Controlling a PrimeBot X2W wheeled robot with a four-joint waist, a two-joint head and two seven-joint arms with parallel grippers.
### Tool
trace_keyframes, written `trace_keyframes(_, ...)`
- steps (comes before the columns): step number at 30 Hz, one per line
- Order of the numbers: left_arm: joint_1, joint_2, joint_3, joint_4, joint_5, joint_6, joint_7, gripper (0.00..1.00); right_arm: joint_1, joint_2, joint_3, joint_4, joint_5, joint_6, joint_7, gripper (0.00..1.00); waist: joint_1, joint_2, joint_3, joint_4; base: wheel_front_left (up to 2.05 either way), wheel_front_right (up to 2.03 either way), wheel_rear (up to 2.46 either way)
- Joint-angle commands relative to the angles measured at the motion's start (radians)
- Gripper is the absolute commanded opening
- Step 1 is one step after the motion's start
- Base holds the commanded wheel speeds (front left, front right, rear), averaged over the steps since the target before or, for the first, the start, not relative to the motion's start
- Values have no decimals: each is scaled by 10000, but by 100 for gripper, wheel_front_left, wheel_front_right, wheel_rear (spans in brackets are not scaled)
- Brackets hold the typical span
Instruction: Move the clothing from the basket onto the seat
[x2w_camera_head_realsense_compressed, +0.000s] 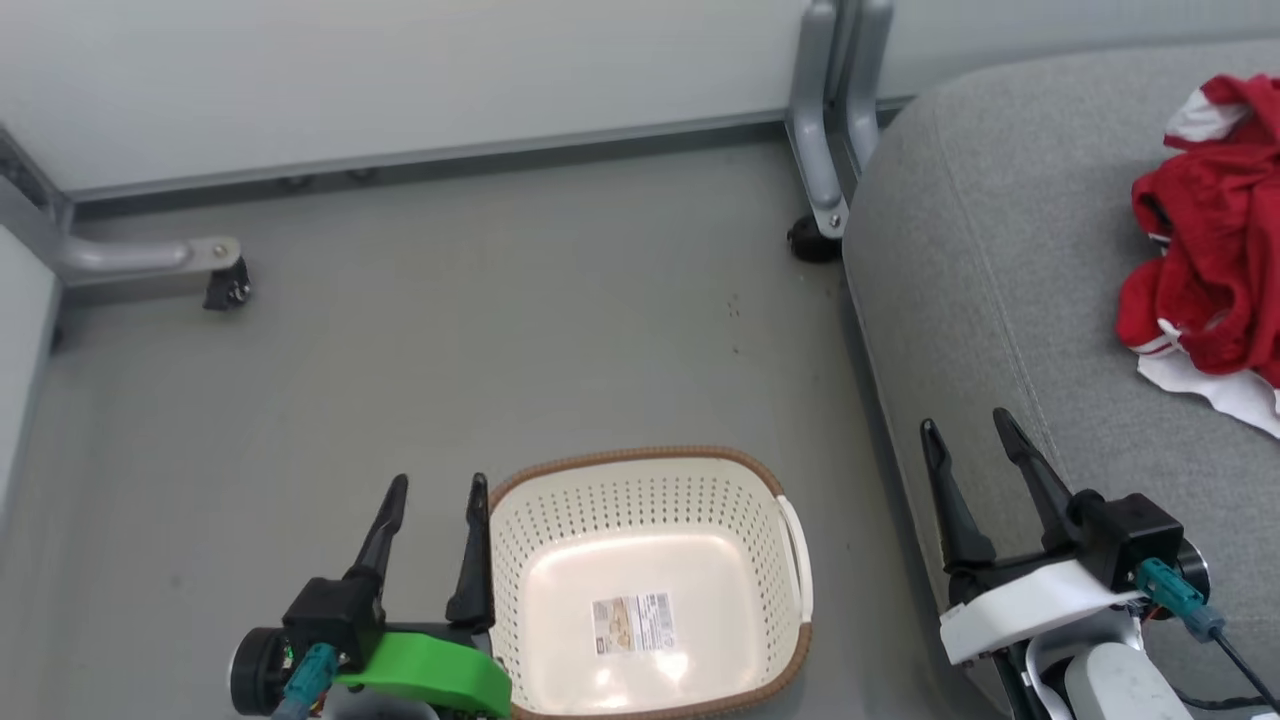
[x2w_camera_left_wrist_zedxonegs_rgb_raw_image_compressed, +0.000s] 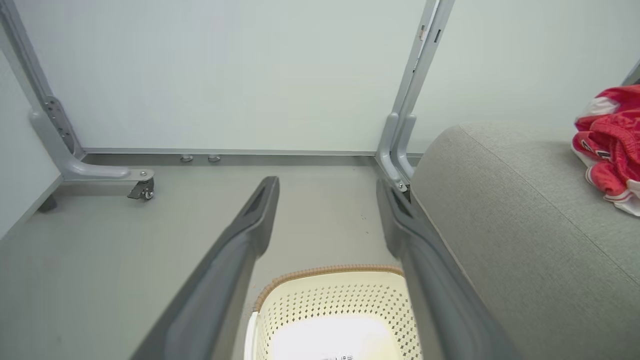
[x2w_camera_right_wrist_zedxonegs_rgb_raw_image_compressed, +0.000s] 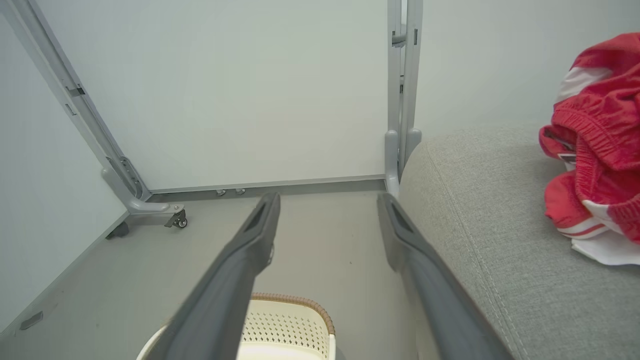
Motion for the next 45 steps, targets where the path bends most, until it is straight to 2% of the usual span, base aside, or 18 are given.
trace_keyframes(1, 300, 1, 172, -170, 124, 11, -4, 100, 272, -5, 28, -148, -103, -3, -28, 100, 1, 0, -1376, 638, 0, 0, 0)
trace_keyframes(6, 1037, -7, 689, -829, 266, -62, -4, 100, 823, 88, -18, -486, -329, -3, -28, 100, 1, 0, -1864, 671, 0, 0, 0)
trace_keyframes(12, 1754, -9, 845, -1338, 511, -188, -4, 100, 1352, 116, -240, -676, -561, -3, -28, 100, 1, 0, -2117, 721, 0, 0, 0)
trace_keyframes(23, 1948, -9, 842, -1203, 765, -327, -4, 100, 1881, 270, -477, -757, -702, -2, -28, 100, 1, 0, -2327, 738, 0, 0, 0)
trace_keyframes(44, 1842, -10, 889, -887, 796, -377, -4, 100, 1913, 367, -552, -671, -771, -3, -28, 100, 1, 0, -2507, 779, 0, 0, 0)
trace_keyframes(45, 1857, -10, 883, -840, 841, -381, -4, 0, 1899, 371, -548, -662, -767, -3, -28, 0, 1, 0, -2505, 774, 0, 0, 0)
